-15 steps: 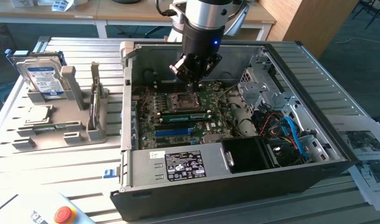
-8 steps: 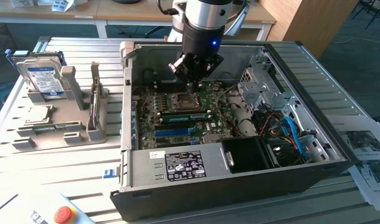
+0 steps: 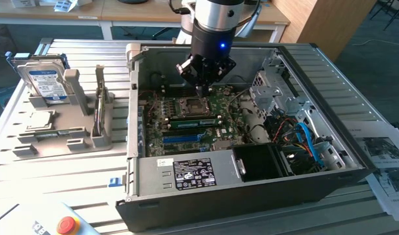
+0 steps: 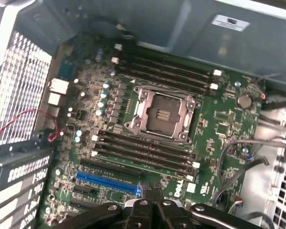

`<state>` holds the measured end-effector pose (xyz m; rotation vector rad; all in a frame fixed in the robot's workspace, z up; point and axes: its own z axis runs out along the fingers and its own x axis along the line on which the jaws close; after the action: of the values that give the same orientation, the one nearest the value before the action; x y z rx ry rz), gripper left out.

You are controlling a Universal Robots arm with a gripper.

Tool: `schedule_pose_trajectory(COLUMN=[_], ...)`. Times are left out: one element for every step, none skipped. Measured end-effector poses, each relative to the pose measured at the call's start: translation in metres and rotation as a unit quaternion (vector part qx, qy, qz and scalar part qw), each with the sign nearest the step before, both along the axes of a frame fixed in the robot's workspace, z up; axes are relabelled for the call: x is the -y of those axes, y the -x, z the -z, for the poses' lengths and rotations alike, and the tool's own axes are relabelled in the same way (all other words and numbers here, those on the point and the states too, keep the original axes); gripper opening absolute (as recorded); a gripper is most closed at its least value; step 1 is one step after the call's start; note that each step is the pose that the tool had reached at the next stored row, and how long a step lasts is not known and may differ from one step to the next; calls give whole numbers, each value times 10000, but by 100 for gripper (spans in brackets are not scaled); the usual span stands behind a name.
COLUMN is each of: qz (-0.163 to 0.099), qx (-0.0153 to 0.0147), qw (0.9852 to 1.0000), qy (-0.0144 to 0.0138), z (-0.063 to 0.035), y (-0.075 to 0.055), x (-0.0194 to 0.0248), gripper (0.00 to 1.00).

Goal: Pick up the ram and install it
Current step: 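Press down the ram until it locks into place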

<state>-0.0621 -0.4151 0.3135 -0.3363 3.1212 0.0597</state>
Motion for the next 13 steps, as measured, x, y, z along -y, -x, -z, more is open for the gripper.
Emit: schedule_pose_trajectory(qz=[75,148,223,298,379,456,533,607,681,754,826,879,885], qx=[0,0,0,0,0,0,0,0,0,0,0,0,0], qw=[10000,9999,9998,9996,9993,9990,9986,9982,9977,9972,9966,9961,9961], qy=[0,0,0,0,0,0,0,0,0,0,0,0,0], z=[0,0,0,1,1,1,1,2,2,2,3,3,3], y=[0,0,0,0,0,0,0,0,0,0,0,0,0], x=[0,0,0,0,0,0,0,0,0,0,0,0,0], gripper=[10,10,10,10,10,10,10,10,10,10,10,10,10])
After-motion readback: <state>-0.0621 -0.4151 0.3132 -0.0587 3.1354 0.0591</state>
